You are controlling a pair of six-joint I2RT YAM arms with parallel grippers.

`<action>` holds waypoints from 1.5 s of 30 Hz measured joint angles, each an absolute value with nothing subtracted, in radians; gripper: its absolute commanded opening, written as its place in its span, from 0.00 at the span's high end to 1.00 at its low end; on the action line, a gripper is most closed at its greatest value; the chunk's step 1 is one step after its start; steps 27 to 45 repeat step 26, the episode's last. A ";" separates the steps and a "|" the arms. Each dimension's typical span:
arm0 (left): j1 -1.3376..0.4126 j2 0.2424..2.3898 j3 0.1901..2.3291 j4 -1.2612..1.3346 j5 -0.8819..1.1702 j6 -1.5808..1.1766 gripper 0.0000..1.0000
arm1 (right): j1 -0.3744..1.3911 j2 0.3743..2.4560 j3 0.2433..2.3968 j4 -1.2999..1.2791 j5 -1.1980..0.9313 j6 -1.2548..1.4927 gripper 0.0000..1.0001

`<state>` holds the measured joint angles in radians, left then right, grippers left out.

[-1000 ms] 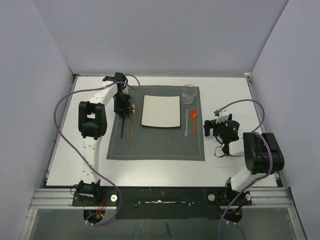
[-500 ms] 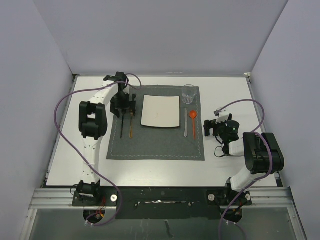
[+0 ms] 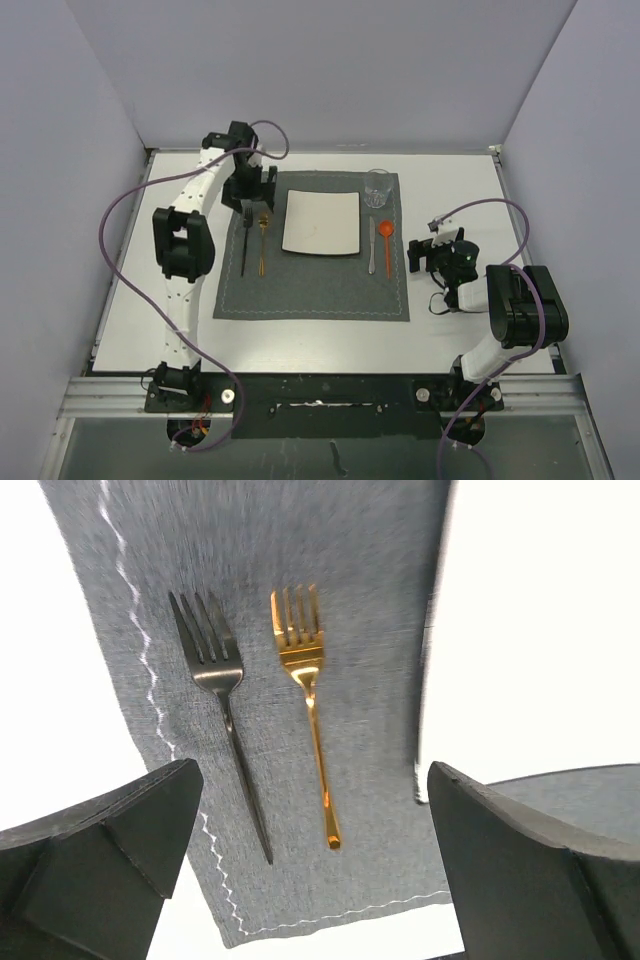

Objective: Set the dinner table for one person
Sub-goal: Place the fork on the napkin, then reset both arms

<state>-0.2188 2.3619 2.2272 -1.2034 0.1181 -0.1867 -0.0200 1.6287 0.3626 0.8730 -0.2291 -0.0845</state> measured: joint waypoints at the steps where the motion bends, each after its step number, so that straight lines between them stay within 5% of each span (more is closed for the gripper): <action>1: -0.224 2.354 2.267 -1.215 0.114 -0.187 0.02 | -0.020 1.629 0.363 0.873 -0.229 -0.084 0.02; 9: -0.255 2.061 2.437 -1.253 0.021 -0.182 0.02 | -0.020 1.629 0.363 0.873 -0.229 -0.084 0.02; 18: -0.252 1.647 2.139 -1.219 -0.126 -0.145 0.02 | -0.020 1.629 0.363 0.873 -0.229 -0.084 0.02; 26: -0.252 1.574 1.784 -1.141 -0.227 -0.105 0.02 | -0.020 1.629 0.363 0.873 -0.229 -0.084 0.02; 45: -0.252 1.574 1.784 -1.141 -0.227 -0.105 0.02 | -0.020 1.629 0.363 0.873 -0.229 -0.084 0.02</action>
